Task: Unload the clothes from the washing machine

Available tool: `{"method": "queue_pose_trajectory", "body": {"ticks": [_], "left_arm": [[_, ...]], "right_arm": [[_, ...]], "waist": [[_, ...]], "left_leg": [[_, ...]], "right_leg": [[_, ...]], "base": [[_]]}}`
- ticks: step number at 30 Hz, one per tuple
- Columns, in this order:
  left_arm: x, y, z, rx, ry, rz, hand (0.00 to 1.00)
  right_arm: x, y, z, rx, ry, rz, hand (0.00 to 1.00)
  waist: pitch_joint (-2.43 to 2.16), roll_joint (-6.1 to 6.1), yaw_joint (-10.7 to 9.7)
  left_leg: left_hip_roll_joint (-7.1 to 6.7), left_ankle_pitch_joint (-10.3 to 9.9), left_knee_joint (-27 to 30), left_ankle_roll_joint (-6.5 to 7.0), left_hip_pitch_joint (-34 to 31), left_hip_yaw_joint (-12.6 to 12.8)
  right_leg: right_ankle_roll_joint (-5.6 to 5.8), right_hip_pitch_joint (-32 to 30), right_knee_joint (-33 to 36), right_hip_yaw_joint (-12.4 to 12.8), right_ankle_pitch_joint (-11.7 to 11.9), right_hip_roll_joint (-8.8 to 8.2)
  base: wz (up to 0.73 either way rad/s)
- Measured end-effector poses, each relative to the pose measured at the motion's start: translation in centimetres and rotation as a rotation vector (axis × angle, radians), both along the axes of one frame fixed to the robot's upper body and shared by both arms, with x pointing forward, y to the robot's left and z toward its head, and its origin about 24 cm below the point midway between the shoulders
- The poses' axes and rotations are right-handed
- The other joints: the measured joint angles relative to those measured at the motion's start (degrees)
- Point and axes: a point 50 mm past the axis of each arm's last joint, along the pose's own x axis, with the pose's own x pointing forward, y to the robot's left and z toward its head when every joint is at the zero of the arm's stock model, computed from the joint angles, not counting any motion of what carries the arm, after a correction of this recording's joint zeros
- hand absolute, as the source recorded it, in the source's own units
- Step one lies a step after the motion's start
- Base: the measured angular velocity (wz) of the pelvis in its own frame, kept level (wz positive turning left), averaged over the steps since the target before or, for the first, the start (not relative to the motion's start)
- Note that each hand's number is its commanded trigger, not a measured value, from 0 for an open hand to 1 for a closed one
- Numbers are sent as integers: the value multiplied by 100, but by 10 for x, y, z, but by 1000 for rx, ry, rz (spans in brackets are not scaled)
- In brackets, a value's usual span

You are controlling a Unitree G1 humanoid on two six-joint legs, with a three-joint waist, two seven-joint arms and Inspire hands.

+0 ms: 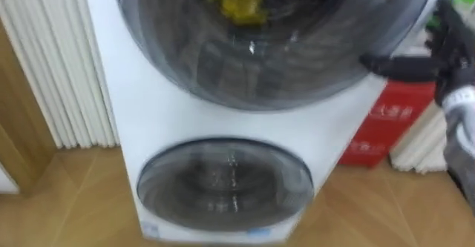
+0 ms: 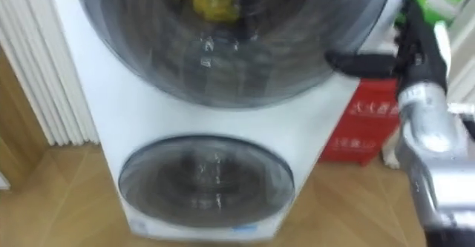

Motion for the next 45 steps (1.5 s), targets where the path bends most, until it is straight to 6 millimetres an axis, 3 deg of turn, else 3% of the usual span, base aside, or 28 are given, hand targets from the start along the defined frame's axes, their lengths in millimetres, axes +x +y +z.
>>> {"method": "queue_pose_trajectory", "body": {"ticks": [3,9,17,30,39,45], "left_arm": [[11,-3,0,-8,-25,-41,0],[15,-6,0,-9,-25,-51,0],[16,-13,-4,-24,6,-94,0],[15,-20,-6,-39,5,-92,0],[12,-21,-6,-42,-3,-83,0],[3,-19,-6,-48,-10,-15,0]], "right_arm": [[-1,7,-1,11,-13,41,0],[-4,5,-19,9,41,27,0],[-9,7,-41,62,74,30,0],[-21,14,-88,121,225,81,0],[-21,19,-88,288,227,159,0],[-28,27,-65,309,172,219,0]], "waist": [[29,110,17],[19,38,192],[20,56,195],[16,307,199],[-15,244,196],[-21,220,42]], "left_leg": [[29,9,-118,19,213,355],[-6,-51,-87,69,168,347],[-33,-56,-32,76,231,343],[-19,-58,-73,65,228,371],[9,-54,-86,59,324,453],[13,-53,-108,57,212,549]], "right_leg": [[34,186,30,-144,-29,35],[29,192,76,-250,-84,40],[-9,285,83,-321,-153,21],[-41,236,97,-313,-208,24],[-38,290,99,-304,-219,25],[-53,127,131,-279,-250,19]], "base": [[29],[7],[1],[0],[-2],[-6]]}}
